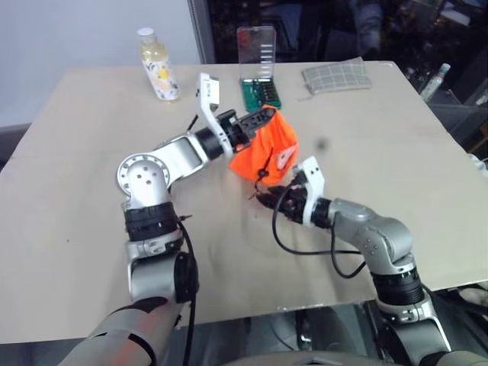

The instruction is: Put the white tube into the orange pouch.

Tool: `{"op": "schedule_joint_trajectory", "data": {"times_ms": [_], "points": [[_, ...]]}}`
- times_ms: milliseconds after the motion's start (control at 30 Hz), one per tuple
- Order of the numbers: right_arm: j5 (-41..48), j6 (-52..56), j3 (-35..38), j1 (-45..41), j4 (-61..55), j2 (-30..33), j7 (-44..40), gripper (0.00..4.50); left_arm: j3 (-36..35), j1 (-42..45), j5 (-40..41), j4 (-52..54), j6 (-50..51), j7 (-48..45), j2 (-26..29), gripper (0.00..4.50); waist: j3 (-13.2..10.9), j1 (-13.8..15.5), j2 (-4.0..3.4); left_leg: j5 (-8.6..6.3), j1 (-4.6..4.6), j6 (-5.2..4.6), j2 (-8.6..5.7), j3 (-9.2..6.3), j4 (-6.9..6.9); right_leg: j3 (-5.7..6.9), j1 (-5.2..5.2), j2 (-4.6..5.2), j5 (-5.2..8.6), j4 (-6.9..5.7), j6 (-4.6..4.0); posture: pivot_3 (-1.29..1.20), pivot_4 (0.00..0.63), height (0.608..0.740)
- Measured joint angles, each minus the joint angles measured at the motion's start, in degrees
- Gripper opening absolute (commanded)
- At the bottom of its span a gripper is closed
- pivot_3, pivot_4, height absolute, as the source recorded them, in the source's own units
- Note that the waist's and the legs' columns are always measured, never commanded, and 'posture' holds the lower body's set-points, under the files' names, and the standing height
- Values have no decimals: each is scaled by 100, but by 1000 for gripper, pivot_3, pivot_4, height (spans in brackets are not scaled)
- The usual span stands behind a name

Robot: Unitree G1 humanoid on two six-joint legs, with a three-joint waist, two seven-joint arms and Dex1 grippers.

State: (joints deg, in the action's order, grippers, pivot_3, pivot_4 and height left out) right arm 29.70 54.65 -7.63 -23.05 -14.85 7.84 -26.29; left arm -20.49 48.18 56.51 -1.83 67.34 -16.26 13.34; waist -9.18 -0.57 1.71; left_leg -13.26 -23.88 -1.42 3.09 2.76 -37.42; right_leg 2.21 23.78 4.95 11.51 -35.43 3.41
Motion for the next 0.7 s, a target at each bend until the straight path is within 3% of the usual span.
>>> {"op": "schedule_joint_trajectory", "data": {"times_ms": [700], "points": [[-48,-436,-275,-87,187,-299,47,2173,79,0,-6,-4,-41,45,-18,0,0,-4,0,0,2,0,0,-1,0,0,0,-1,0,-2,0,0,150,740]]}}
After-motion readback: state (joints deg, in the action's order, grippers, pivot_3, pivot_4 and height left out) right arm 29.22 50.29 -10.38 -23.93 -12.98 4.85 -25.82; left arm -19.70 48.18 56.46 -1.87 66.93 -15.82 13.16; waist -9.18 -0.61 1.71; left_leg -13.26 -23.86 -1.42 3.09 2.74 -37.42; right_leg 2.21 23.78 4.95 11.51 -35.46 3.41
